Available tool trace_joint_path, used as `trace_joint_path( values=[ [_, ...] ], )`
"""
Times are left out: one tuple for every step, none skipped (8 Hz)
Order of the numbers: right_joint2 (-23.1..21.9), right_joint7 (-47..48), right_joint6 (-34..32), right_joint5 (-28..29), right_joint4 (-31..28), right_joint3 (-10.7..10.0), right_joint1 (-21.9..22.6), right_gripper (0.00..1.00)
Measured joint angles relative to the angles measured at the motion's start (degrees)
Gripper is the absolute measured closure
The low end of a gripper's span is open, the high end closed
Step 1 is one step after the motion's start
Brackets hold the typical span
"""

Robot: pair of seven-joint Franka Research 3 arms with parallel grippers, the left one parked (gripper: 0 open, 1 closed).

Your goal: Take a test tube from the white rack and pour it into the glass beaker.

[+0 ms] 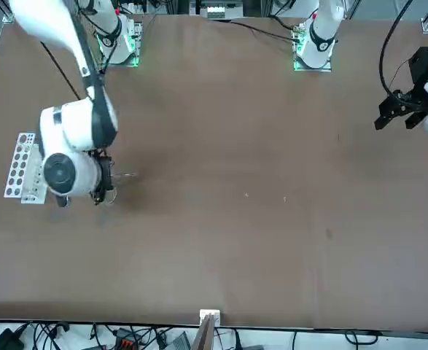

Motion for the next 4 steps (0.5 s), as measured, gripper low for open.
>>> trace_joint_path(
  values=[
    [0.3, -0.8, 1.3, 1.6, -0.7, 0.0, -0.5, 0.76],
    [0.6, -1.9, 2.1, 3.3, -1.2, 0.0, -0.9, 0.76],
    [0.6, -3.6, 2.4, 5.0, -1.5, 0.0, -1.5, 0.76],
    [0.6, -5.1, 2.4, 6.2, -1.5, 0.0, -2.3, 0.76]
  ],
)
